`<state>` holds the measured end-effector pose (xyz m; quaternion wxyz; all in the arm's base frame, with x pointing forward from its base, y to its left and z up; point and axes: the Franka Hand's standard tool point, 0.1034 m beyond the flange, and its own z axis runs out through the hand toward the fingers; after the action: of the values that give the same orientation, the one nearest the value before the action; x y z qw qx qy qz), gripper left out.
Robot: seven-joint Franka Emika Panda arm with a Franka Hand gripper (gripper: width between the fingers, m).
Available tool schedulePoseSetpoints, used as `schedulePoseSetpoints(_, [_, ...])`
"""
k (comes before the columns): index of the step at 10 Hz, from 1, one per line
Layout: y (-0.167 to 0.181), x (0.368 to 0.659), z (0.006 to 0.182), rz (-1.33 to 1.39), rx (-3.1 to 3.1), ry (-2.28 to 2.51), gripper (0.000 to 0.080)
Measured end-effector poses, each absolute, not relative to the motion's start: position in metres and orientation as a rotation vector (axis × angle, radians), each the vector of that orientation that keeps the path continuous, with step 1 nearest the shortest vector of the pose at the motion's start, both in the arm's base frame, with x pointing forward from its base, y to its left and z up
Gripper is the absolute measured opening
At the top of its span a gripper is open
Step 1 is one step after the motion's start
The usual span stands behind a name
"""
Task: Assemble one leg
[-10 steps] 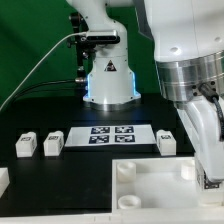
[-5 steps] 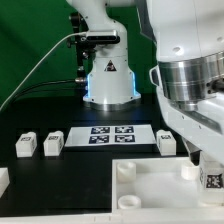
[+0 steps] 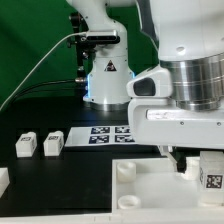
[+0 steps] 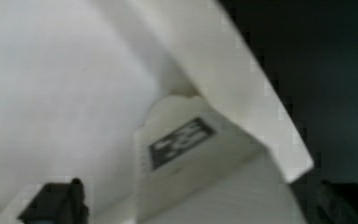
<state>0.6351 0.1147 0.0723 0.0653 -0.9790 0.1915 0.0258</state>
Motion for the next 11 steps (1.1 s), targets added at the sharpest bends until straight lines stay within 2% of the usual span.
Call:
schedulePoseSetpoints(3, [0.1121,0.6387,0.0752,0.033,-3.034,-0.016,0.0649])
schedulePoseSetpoints(5, [0.1122,0.6388,0.0753,0.036,-3.032,0.037,0.0649])
schedulePoseSetpoints(7, [0.1124,0.6388,0.0753,0.04,-3.03,0.115,0.0382])
schedulePoseSetpoints(8, [0.1132,0.6388,0.0754,0.049,-3.016,0.275,0.0382])
schedulePoseSetpoints(9, [0.1129,0.6388,0.0754,0.055,-3.005,0.387,0.029])
schedulePoseSetpoints(11, [0.1117,0.6396,0.0755,0.071,-2.92,0.843,0.029])
